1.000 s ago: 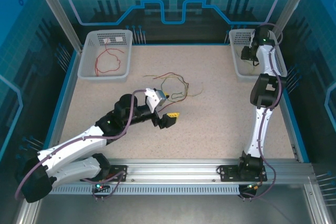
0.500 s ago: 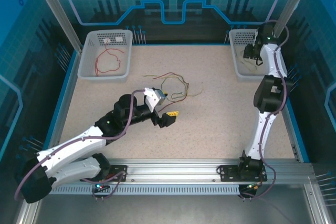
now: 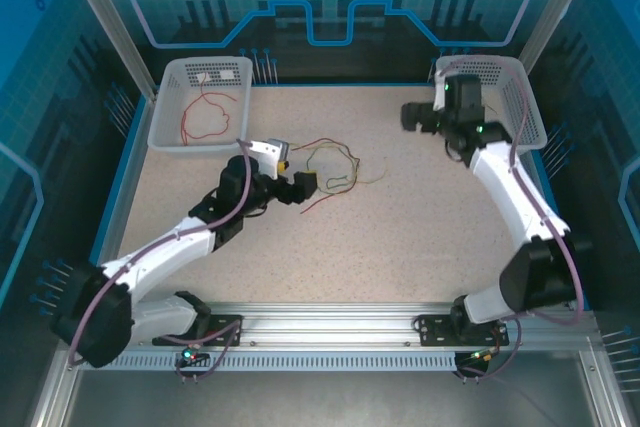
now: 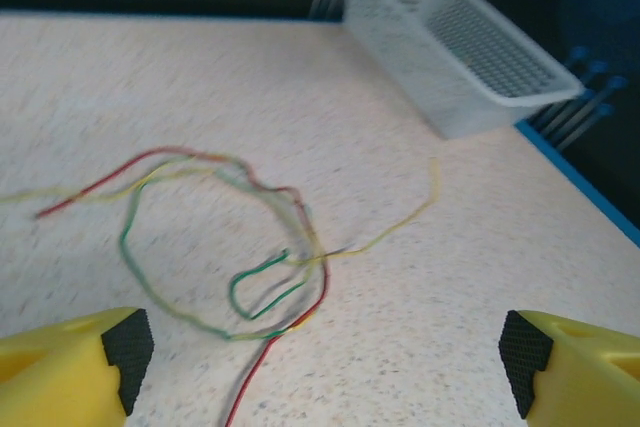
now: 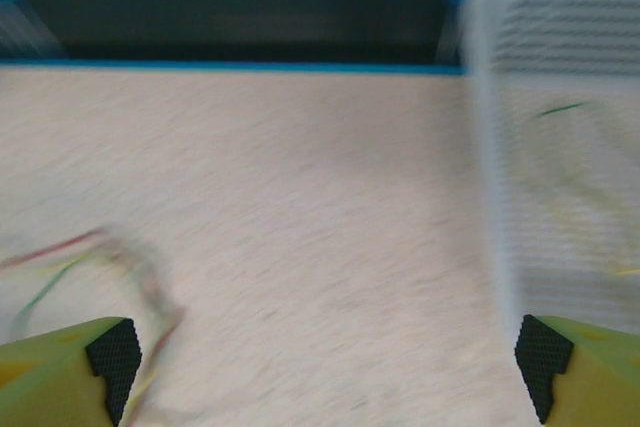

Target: Untangle the cables

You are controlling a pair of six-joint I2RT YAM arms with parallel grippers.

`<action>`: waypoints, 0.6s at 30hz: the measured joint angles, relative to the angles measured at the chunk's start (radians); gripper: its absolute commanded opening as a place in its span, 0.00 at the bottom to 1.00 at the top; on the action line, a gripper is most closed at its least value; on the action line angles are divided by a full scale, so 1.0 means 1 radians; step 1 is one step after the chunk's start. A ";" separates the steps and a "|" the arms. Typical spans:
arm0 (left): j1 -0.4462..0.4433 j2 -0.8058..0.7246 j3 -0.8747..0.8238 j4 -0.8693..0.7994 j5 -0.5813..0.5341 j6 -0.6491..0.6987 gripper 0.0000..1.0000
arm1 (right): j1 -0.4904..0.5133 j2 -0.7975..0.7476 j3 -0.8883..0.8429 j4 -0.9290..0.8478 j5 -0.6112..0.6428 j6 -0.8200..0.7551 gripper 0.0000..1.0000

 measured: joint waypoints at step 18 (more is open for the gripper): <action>0.030 0.408 0.307 -0.288 -0.018 -0.055 0.81 | 0.186 -0.146 -0.467 0.256 -0.071 0.094 0.70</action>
